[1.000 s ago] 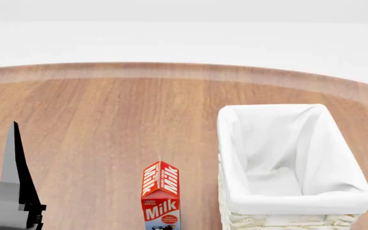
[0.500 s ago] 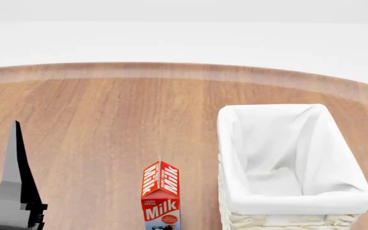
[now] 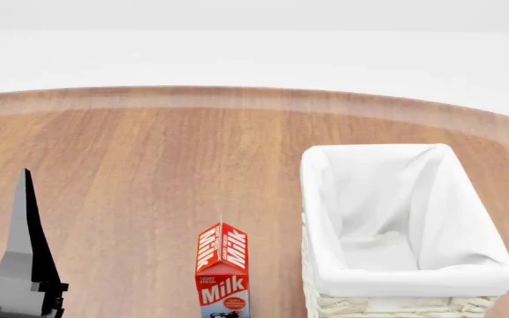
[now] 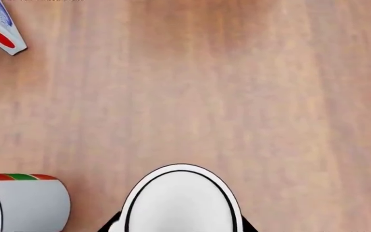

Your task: Pick up the alphabet soup and the tomato sauce, and put them in the basket.

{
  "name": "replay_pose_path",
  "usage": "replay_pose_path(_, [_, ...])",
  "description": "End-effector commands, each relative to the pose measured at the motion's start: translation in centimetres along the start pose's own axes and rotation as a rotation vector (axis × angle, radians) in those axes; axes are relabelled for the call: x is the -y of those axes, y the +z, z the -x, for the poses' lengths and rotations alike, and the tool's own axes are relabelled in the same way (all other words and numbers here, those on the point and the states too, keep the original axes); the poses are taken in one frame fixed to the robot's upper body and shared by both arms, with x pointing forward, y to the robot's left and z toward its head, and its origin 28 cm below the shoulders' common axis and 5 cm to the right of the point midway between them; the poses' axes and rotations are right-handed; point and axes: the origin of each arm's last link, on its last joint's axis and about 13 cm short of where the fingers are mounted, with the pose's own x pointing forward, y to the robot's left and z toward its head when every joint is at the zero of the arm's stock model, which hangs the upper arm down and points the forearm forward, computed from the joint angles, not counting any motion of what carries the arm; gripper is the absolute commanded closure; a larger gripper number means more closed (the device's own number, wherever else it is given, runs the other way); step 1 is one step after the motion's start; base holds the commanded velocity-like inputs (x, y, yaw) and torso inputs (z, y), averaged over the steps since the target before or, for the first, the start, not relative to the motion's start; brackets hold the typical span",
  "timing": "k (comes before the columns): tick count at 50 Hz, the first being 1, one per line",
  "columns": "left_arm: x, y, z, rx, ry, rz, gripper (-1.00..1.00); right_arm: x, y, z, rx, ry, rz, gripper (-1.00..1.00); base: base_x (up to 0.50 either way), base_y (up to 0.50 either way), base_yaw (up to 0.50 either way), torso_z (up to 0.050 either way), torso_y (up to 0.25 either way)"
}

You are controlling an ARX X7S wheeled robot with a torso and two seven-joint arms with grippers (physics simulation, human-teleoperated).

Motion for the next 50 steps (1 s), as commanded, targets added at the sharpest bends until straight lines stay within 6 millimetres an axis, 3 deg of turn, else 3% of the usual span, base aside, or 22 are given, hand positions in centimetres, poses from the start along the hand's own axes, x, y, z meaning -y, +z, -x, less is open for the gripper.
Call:
replay_pose_path(1, [0.0, -0.1, 0.1, 0.0, 0.0, 0.003, -1.0, 0.0, 0.1, 0.1, 0.025, 0.007, 0.008, 1.0, 0.0, 0.0, 0.0, 0.0, 0.0])
replay_pose_path(7, [0.0, 0.1, 0.0, 0.002, -0.001, 0.001, -1.0, 0.0, 0.8, 0.6, 0.061, 0.005, 0.009, 1.0, 0.0, 0.0, 0.0, 0.0, 0.0])
replay_pose_path(26, [0.1, 0.1, -0.1, 0.005, -0.003, 0.005, -1.0, -0.1, 5.9, 5.0, 0.299, 0.042, -0.017, 1.0, 0.0, 0.0, 0.0, 0.0, 0.001])
replay_pose_path(31, [0.1, 0.2, -0.2, 0.011, -0.003, 0.007, -1.0, 0.1, 6.8, 5.2, 0.35, 0.046, -0.031, 1.0, 0.0, 0.0, 0.0, 0.0, 0.0])
replay_pose_path(50, [0.0, 0.1, -0.2, 0.011, -0.002, 0.006, -1.0, 0.6, 14.3, 8.5, 0.602, 0.046, -0.058, 1.0, 0.0, 0.0, 0.0, 0.0, 0.0])
